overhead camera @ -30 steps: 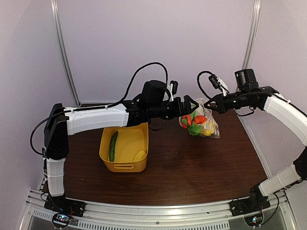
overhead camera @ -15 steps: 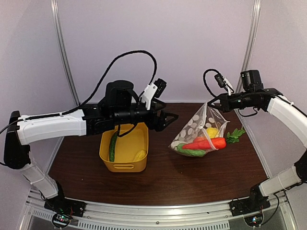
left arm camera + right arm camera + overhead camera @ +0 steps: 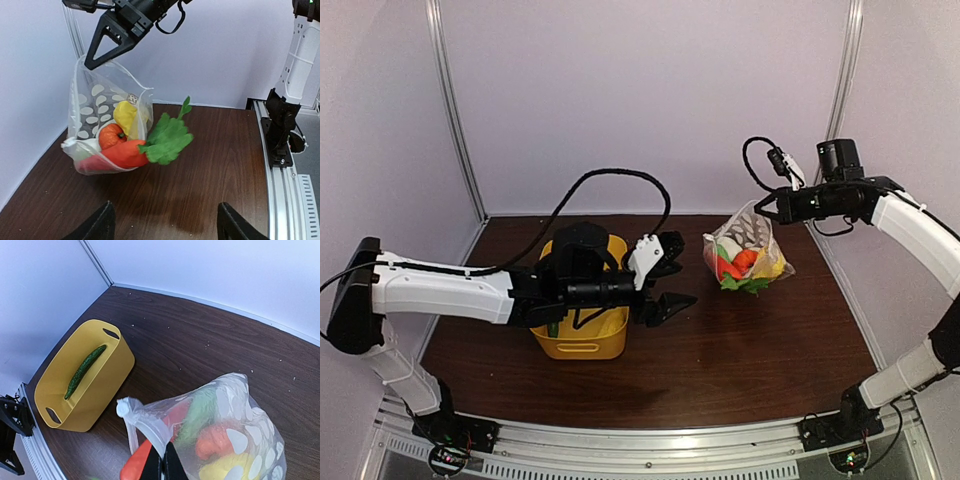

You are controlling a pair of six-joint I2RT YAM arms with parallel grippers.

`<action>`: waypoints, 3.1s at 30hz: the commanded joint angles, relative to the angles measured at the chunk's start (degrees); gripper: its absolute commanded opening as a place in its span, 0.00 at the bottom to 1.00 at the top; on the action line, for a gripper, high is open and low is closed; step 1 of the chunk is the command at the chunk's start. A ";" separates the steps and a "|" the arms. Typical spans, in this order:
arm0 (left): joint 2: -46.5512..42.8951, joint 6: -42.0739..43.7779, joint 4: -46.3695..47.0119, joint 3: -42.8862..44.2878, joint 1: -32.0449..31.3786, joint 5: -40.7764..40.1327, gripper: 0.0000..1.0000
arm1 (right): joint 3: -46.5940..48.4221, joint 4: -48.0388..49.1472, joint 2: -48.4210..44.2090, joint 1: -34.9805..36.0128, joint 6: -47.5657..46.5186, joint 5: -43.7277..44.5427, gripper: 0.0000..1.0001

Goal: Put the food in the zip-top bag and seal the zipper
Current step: Adjust the zipper food storage bag.

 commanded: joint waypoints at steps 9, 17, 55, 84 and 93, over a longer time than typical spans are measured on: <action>9.46 -43.46 -3.27 11.48 2.53 -21.50 0.44 | -7.31 5.40 -1.39 0.39 2.52 -0.37 0.00; 17.41 -61.07 4.32 9.69 7.31 -2.53 0.43 | -8.08 6.18 -2.06 0.38 3.44 -1.79 0.00; 24.27 -46.57 -29.36 45.28 10.90 -5.48 0.00 | -10.92 4.56 -7.97 1.53 0.82 0.30 0.00; 32.93 -47.09 -30.06 51.13 13.25 11.89 0.09 | -0.66 -4.59 -4.99 2.49 -3.91 6.61 0.00; 32.93 -38.77 -28.36 60.03 11.84 5.12 0.00 | 3.20 -6.27 -3.62 1.79 -6.35 10.42 0.00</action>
